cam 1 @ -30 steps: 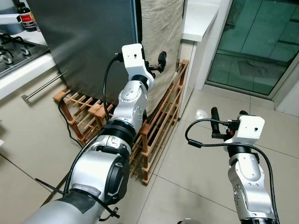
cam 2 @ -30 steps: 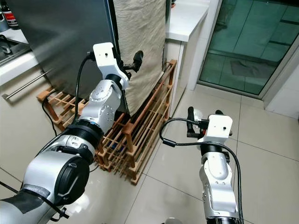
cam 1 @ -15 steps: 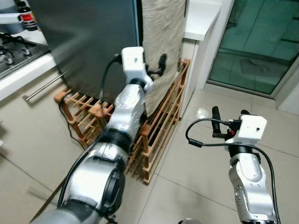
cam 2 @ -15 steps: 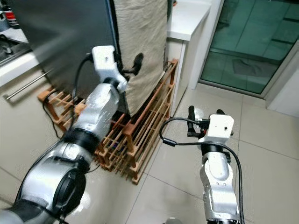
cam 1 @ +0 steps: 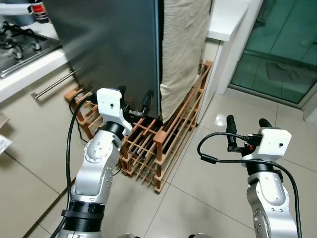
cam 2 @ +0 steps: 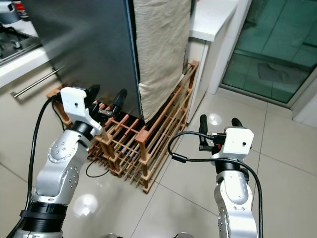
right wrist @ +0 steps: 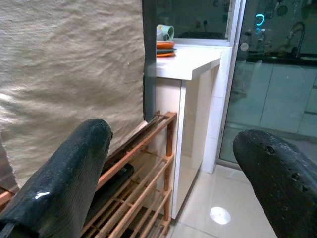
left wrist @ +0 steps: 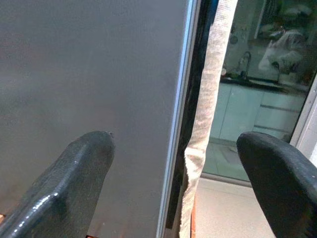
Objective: Restocking fridge
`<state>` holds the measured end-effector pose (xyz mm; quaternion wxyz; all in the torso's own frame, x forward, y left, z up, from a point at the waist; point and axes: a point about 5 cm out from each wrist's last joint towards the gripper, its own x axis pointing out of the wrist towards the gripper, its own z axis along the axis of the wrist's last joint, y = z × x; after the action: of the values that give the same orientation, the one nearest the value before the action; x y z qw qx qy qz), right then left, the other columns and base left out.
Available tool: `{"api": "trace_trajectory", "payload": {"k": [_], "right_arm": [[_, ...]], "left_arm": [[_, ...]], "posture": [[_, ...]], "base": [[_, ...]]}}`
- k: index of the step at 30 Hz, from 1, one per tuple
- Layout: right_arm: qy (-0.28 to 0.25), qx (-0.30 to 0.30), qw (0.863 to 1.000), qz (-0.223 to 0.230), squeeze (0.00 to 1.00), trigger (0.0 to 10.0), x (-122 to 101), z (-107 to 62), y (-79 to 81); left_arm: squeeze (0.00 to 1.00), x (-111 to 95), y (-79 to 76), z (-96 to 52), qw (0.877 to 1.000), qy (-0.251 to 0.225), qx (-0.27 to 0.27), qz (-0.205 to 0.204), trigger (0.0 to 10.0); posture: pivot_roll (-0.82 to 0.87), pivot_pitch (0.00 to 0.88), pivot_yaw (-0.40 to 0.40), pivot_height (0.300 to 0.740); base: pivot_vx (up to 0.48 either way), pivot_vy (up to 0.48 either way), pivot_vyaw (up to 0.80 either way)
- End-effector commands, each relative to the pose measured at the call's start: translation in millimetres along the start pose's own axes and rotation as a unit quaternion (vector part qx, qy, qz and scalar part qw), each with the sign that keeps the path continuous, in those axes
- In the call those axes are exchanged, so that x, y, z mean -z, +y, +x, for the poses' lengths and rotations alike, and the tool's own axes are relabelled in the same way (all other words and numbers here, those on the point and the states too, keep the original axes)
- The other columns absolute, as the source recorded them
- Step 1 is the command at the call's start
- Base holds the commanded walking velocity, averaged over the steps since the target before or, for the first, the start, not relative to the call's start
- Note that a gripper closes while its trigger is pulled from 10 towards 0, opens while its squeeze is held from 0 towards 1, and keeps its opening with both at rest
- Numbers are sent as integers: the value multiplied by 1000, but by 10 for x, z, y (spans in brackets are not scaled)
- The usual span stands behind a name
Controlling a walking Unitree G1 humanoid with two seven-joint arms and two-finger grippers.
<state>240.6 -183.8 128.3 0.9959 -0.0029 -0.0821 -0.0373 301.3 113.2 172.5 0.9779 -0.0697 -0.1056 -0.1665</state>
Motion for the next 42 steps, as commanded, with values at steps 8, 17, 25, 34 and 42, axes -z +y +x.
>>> {"api": "trace_trajectory", "payload": {"k": [8,17,25,34,42], "right_arm": [[-1,-20,1000,-6,8,10000,-31,218,57],[-3,-32,999,3,0,10000,-30,299,138],[-13,-41,999,8,4,10000,-29,359,178],[-21,-31,999,2,8,10000,-24,416,164],[-20,-26,999,0,4,10000,-23,359,128]], "left_arm": [[0,-141,-7,170,1000,-3,-22,6,10000],[0,-125,260,149,993,17,-118,4,10000],[0,-56,555,70,972,35,-230,-33,10000],[0,-94,315,369,987,34,-154,-24,10000],[0,-323,125,617,994,-1,-105,-33,10000]], "posture": [[-151,0,20,740],[-120,0,11,740],[-91,0,5,740],[-133,0,54,740],[-152,0,54,740]], "base": [[0,0,-459],[0,0,-800],[0,0,-506],[0,0,0],[0,0,0]]}}
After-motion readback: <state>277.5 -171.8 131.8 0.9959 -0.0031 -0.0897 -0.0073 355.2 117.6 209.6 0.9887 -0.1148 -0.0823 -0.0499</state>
